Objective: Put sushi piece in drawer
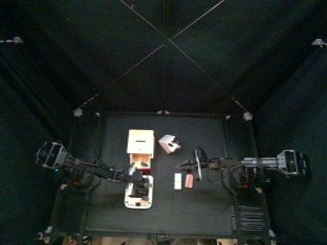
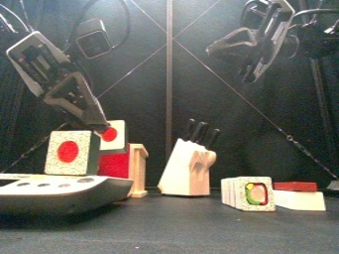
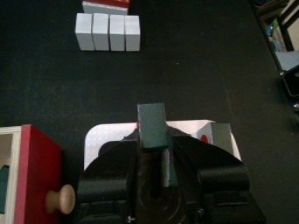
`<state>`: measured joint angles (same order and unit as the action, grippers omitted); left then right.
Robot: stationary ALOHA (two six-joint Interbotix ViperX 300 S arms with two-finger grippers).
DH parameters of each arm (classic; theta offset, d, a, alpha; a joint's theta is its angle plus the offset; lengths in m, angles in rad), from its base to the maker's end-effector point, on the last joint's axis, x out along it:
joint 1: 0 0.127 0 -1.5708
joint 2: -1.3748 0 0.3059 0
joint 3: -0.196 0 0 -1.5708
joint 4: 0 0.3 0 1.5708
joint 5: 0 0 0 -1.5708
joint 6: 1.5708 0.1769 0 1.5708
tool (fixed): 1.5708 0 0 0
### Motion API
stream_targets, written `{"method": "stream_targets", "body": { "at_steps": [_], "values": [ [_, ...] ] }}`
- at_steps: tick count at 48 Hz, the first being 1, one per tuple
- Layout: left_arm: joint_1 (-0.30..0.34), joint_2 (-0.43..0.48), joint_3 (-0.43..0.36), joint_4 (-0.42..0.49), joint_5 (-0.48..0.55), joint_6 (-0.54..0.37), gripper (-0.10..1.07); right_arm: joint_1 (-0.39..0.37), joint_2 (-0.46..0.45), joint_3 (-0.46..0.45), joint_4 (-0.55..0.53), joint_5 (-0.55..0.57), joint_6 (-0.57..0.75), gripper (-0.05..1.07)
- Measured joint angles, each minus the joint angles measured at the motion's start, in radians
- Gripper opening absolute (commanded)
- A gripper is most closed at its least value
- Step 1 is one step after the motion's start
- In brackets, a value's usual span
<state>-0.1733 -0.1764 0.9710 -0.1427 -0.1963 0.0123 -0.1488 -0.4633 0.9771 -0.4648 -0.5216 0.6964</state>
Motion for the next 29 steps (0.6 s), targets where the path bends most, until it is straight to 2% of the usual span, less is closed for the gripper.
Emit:
{"method": "stream_targets", "body": {
  "at_steps": [9, 17, 29],
  "values": [
    [0.006, -0.018, 0.0, 0.0, -0.003, 0.0, 0.58, 0.0, 0.003, 0.0, -0.002, 0.0, 0.0, 0.37],
    [0.031, -0.097, 0.012, 0.0, 0.002, 0.0, 0.58, 0.002, 0.003, 0.0, -0.002, 0.0, 0.0, 0.37],
    [0.144, -0.239, 0.077, 0.0, 0.002, 0.0, 0.58, 0.002, 0.009, 0.0, -0.002, -0.002, 0.0, 0.37]
  ]
}}
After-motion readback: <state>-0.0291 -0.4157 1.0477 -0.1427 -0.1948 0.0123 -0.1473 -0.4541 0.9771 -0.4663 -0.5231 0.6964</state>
